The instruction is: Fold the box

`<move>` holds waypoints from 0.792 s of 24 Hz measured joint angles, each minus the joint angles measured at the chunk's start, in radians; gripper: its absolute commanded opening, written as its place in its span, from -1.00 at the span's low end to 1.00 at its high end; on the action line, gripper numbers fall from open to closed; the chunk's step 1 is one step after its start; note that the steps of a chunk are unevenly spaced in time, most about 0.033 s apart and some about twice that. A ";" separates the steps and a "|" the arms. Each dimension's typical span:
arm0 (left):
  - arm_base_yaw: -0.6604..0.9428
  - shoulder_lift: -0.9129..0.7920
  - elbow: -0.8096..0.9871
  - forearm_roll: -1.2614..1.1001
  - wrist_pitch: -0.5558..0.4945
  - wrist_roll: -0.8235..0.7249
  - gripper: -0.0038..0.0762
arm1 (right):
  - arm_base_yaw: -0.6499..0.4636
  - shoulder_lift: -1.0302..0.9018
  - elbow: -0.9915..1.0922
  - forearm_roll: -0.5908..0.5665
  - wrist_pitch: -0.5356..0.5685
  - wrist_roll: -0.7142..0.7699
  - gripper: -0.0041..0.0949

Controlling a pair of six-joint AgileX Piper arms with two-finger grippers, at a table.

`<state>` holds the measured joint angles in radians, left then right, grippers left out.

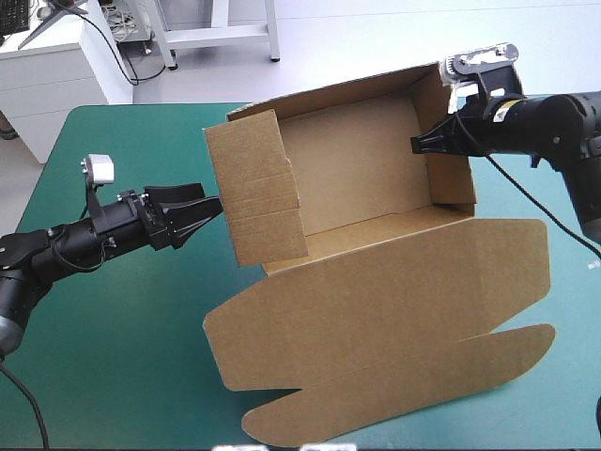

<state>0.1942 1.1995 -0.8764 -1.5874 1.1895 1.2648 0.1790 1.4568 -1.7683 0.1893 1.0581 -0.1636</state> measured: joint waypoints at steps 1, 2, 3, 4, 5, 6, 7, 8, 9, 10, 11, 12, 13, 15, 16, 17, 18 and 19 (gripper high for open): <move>0.000 -0.007 -0.003 -0.003 0.003 -0.005 0.60 | 0.015 0.010 0.000 -0.007 -0.018 0.011 -0.91; 0.000 -0.011 -0.008 -0.003 0.004 -0.007 0.60 | 0.026 0.014 0.001 -0.011 -0.034 0.015 -0.91; 0.000 -0.013 -0.016 -0.004 0.006 -0.012 0.60 | 0.041 0.020 0.002 -0.017 -0.052 0.018 -0.91; -0.001 -0.014 -0.021 -0.004 0.007 -0.018 0.60 | 0.053 0.023 0.002 -0.024 -0.063 0.029 -0.91; -0.005 -0.014 -0.030 -0.004 0.006 -0.025 0.60 | 0.068 0.028 0.002 -0.038 -0.076 0.042 -0.91; -0.011 -0.015 -0.037 -0.004 0.005 -0.029 0.60 | 0.078 0.032 0.002 -0.043 -0.084 0.048 -0.91; -0.018 -0.015 -0.043 -0.004 0.005 -0.031 0.60 | 0.086 0.036 0.002 -0.046 -0.092 0.053 -0.91; -0.026 -0.015 -0.049 -0.003 0.006 -0.033 0.60 | 0.091 0.038 0.002 -0.048 -0.098 0.057 -0.91; -0.034 -0.015 -0.058 -0.003 0.006 -0.036 0.60 | 0.099 0.042 0.002 -0.052 -0.104 0.063 -0.91; -0.043 -0.015 -0.067 -0.002 0.005 -0.042 0.60 | 0.106 0.044 0.002 -0.057 -0.110 0.071 -0.91; -0.049 -0.015 -0.078 0.002 0.005 -0.049 0.60 | 0.113 0.046 0.002 -0.062 -0.115 0.078 -0.91; -0.056 -0.015 -0.090 0.012 0.005 -0.060 0.60 | 0.117 0.048 0.002 -0.070 -0.122 0.088 -0.91; -0.064 -0.015 -0.105 0.033 0.005 -0.078 0.60 | 0.119 0.049 0.002 -0.075 -0.126 0.095 -0.91; -0.093 -0.015 -0.154 0.137 -0.048 -0.163 0.60 | 0.120 0.052 0.003 -0.086 -0.138 0.102 -0.91; -0.107 -0.015 -0.170 0.181 -0.072 -0.192 0.60 | 0.120 0.052 0.003 -0.091 -0.141 0.104 -0.91; -0.122 -0.015 -0.193 0.224 -0.108 -0.238 0.59 | 0.121 0.053 0.003 -0.095 -0.148 0.111 -0.91; -0.139 -0.015 -0.208 0.266 -0.133 -0.269 0.56 | 0.121 0.053 0.003 -0.099 -0.152 0.117 -0.91; -0.175 -0.015 -0.249 0.343 -0.192 -0.344 0.53 | 0.121 0.054 0.003 -0.105 -0.161 0.125 -0.91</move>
<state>0.0196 1.1846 -1.1255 -1.2445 0.9976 0.9210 0.3001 1.5107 -1.7656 0.0839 0.8975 -0.0384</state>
